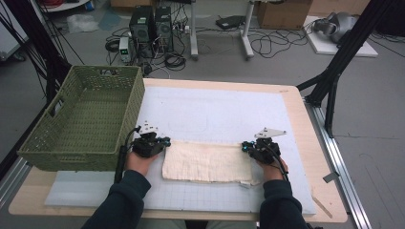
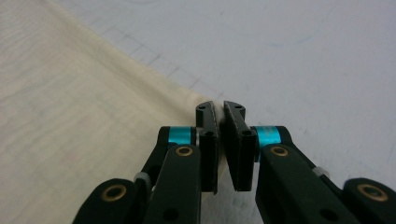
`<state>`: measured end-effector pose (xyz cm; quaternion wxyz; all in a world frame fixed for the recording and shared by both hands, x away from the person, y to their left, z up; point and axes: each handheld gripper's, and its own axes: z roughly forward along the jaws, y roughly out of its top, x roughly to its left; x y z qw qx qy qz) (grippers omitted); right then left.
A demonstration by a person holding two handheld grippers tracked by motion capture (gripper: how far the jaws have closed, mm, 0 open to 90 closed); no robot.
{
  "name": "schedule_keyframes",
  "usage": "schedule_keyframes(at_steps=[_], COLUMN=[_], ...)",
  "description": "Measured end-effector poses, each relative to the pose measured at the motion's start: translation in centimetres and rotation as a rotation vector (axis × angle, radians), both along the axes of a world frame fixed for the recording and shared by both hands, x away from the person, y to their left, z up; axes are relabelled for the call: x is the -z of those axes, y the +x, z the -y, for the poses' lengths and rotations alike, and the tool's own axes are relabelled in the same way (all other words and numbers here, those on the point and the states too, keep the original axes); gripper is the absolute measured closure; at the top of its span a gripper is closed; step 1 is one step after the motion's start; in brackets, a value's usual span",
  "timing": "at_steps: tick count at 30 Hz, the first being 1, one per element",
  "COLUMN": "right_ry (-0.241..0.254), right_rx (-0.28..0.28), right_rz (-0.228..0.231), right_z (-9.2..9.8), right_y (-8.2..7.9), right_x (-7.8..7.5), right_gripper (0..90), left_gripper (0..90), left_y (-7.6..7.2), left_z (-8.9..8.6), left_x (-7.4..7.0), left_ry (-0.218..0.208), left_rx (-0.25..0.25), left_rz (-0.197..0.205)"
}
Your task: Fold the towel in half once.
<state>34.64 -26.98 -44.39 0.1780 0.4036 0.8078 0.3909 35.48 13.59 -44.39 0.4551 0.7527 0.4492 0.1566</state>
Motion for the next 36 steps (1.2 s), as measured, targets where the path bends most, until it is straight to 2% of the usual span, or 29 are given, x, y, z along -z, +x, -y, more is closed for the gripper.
schedule_keyframes(at_steps=[5,10,11,14,17,18,19,20,23,25,26,27,32,34,36], right_ry=[-0.005,-0.007,-0.013,-0.021,-0.043,-0.047,-0.057,-0.048,-0.005,0.035,0.046,0.064,0.076,0.070,0.069], right_rx=[0.038,0.067,0.071,0.089,0.097,0.107,0.127,0.144,0.163,0.161,0.160,0.153,0.118,0.102,0.090], right_rz=[0.058,0.063,0.062,0.048,0.046,0.046,0.052,0.056,0.071,0.073,0.078,0.079,0.110,0.121,0.133], right_z=[-0.4,-0.7,-0.7,-1.0,-1.2,-1.3,-1.3,-1.1,-0.1,0.5,0.8,1.0,1.7,1.9,2.1], right_y=[0.9,2.4,2.7,3.2,3.5,3.5,3.4,3.4,3.1,2.7,2.5,2.3,0.5,-0.3,-1.1], right_x=[-0.6,-0.8,-0.8,-0.5,-0.2,-0.1,-0.2,-0.3,-0.9,-1.4,-1.6,-1.8,-2.8,-3.0,-3.2], right_gripper=[84.8,84.7,84.6,84.5,80.2,74.3,68.9,64.6,60.4,56.7,54.7,53.3,45.4,41.9,38.3], left_gripper=[85.3,85.2,85.2,85.2,84.3,82.5,75.6,65.2,52.4,47.4,45.7,45.7,37.2,30.7,20.7], left_y=[1.3,2.5,2.6,2.9,2.9,2.9,2.9,2.9,2.5,2.0,1.8,1.5,0.3,-0.2,-0.7], left_z=[0.2,0.4,0.4,0.5,0.5,0.4,0.3,0.1,-0.2,-0.2,-0.1,-0.1,-0.3,-0.3,-0.2], left_x=[-0.7,-0.7,-0.6,0.0,0.1,0.1,0.0,-0.1,-0.5,-0.8,-0.9,-1.0,-1.7,-1.9,-2.1], left_ry=[-0.014,-0.010,-0.019,0.005,-0.005,-0.017,-0.032,-0.040,-0.061,-0.096,-0.120,-0.118,-0.171,-0.200,-0.200], left_rx=[-0.035,-0.055,-0.061,-0.056,-0.064,-0.073,-0.080,-0.080,-0.065,-0.024,0.013,0.040,0.077,0.098,0.112], left_rz=[0.028,0.051,0.043,0.010,0.005,0.001,0.000,0.001,0.039,0.055,0.058,0.071,0.113,0.113,0.127])
